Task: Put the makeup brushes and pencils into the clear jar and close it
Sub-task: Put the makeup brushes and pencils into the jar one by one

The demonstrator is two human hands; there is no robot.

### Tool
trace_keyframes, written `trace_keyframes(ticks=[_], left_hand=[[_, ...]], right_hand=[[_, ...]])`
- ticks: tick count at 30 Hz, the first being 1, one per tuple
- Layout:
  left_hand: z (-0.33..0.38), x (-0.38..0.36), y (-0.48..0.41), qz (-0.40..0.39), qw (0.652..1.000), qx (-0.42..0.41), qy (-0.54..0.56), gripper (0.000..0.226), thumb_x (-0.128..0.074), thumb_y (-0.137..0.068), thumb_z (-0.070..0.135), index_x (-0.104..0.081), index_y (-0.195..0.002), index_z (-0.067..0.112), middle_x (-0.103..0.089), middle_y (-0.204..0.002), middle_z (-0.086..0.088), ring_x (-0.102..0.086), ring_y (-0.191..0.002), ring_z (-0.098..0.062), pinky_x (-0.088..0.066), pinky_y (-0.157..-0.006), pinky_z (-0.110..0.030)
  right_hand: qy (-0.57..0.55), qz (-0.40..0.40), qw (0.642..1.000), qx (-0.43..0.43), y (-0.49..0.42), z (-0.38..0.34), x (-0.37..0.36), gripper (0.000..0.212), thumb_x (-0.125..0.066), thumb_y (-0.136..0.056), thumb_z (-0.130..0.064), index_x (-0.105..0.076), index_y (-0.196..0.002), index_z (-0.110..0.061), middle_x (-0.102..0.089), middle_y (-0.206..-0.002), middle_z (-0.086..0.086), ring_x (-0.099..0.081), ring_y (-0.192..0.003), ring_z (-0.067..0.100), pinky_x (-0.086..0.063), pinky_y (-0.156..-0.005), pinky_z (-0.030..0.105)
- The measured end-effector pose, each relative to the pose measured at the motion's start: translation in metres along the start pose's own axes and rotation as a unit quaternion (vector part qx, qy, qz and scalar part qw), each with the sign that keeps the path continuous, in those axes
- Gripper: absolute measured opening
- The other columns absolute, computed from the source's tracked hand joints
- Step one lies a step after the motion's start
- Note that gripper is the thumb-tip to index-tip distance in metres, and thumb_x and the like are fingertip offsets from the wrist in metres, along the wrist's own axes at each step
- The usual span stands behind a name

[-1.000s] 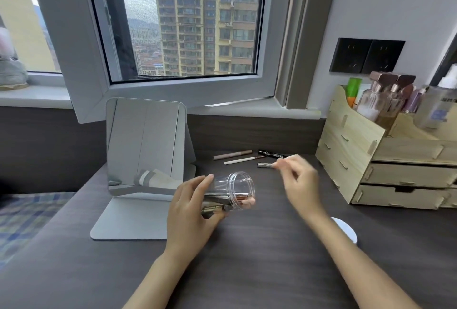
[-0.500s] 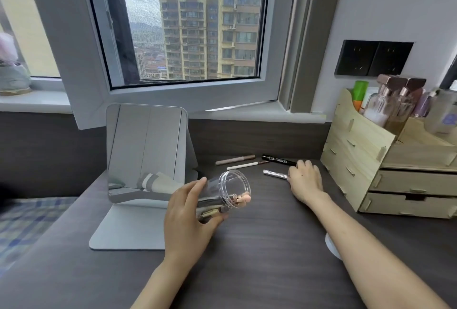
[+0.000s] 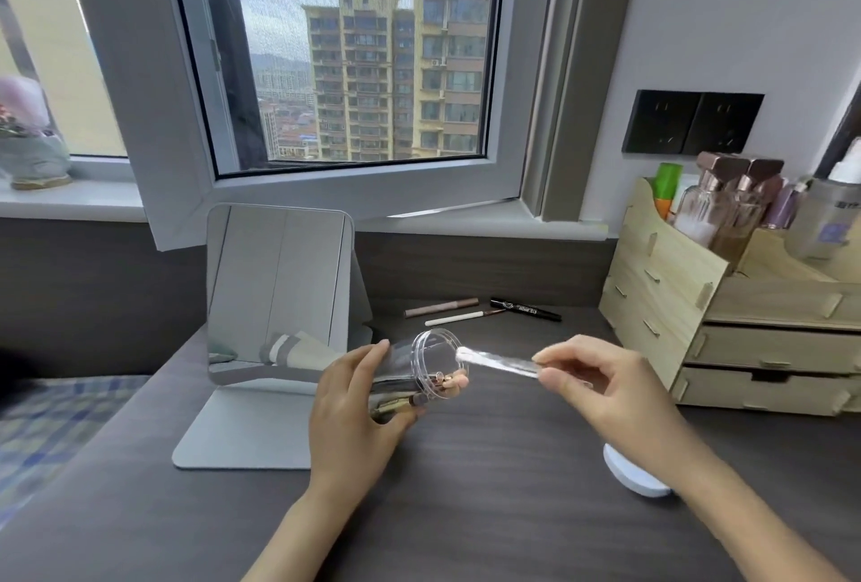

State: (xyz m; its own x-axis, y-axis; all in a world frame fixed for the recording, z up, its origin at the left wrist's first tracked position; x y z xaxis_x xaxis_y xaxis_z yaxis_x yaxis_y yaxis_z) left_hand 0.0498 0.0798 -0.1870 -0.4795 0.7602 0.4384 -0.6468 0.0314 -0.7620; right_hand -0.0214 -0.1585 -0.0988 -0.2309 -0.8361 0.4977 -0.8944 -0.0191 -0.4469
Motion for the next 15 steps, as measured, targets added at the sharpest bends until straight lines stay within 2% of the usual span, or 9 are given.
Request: trace_keyframes(ticks=[3,6,9,12,14,15], left_hand=[[0.003,0.0,0.003,-0.008,1.0,-0.02,0.001,0.08,-0.09,-0.05,0.017,-0.054,-0.121,0.015,-0.058,-0.114,-0.004,-0.05,-0.105,-0.017,-0.031,-0.091,-0.012],[0.009,0.001,0.005,-0.022,0.998,-0.05,0.014,0.078,-0.084,-0.052,0.019,-0.052,-0.123,0.018,-0.056,-0.116,-0.001,-0.049,-0.107,-0.015,-0.03,-0.093,-0.01],[0.009,0.001,0.007,-0.039,0.997,-0.065,0.012,0.082,-0.087,-0.05,0.014,-0.051,-0.124,0.018,-0.055,-0.118,0.0,-0.049,-0.107,-0.016,-0.03,-0.093,-0.01],[0.007,0.001,0.006,-0.042,0.998,-0.05,0.013,0.083,-0.089,-0.05,0.017,-0.051,-0.124,0.019,-0.058,-0.116,-0.002,-0.05,-0.105,-0.016,-0.031,-0.092,-0.01],[0.007,0.001,0.005,-0.033,0.999,-0.041,0.012,0.076,-0.085,-0.055,0.027,-0.051,-0.123,0.02,-0.058,-0.116,-0.003,-0.051,-0.104,-0.016,-0.032,-0.091,-0.011],[0.008,0.002,0.005,-0.027,0.999,-0.036,0.01,0.074,-0.082,-0.056,0.031,-0.051,-0.122,0.02,-0.058,-0.115,-0.003,-0.051,-0.104,-0.016,-0.032,-0.091,-0.011]], right_hand=[[0.154,0.073,0.981,0.097,-0.002,-0.011,-0.024,0.013,-0.073,-0.073,-0.015,-0.06,-0.07,-0.013,-0.056,-0.061,-0.009,-0.051,-0.066,0.004,-0.036,-0.06,0.005],[0.192,0.112,0.959,0.178,-0.01,-0.006,-0.052,0.022,-0.073,-0.065,-0.013,-0.051,-0.063,-0.01,-0.051,-0.058,-0.004,-0.036,-0.059,0.006,-0.031,-0.057,0.016],[0.197,0.117,0.95,0.21,-0.016,0.0,-0.071,0.02,-0.074,-0.067,-0.009,-0.056,-0.062,-0.006,-0.056,-0.068,0.005,-0.049,-0.058,0.014,-0.038,-0.056,0.019],[0.216,0.087,0.947,0.222,-0.016,0.003,-0.075,0.019,-0.072,-0.073,-0.024,-0.065,-0.062,-0.01,-0.059,-0.071,0.003,-0.053,-0.062,0.017,-0.041,-0.058,0.021],[0.141,0.053,0.971,0.185,-0.018,0.003,-0.067,0.026,-0.064,-0.077,-0.036,-0.071,-0.063,-0.016,-0.065,-0.07,-0.001,-0.056,-0.068,0.016,-0.043,-0.063,0.022],[0.043,0.035,0.99,0.133,-0.02,0.002,-0.061,0.027,-0.061,-0.08,-0.037,-0.072,-0.064,-0.018,-0.067,-0.07,-0.003,-0.058,-0.07,0.014,-0.045,-0.065,0.022]])
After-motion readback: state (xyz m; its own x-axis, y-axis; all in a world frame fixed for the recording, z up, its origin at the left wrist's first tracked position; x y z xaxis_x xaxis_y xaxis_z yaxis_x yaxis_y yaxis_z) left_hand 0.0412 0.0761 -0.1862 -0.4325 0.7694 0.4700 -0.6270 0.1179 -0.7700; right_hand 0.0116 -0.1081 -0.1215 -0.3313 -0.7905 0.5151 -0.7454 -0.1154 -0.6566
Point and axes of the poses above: each hand's wrist, its own y-axis away from the middle knuckle, its own x-axis out of the back of the hand, z = x × y, the point moved 1 cm from there along -y, towards the middle knuckle
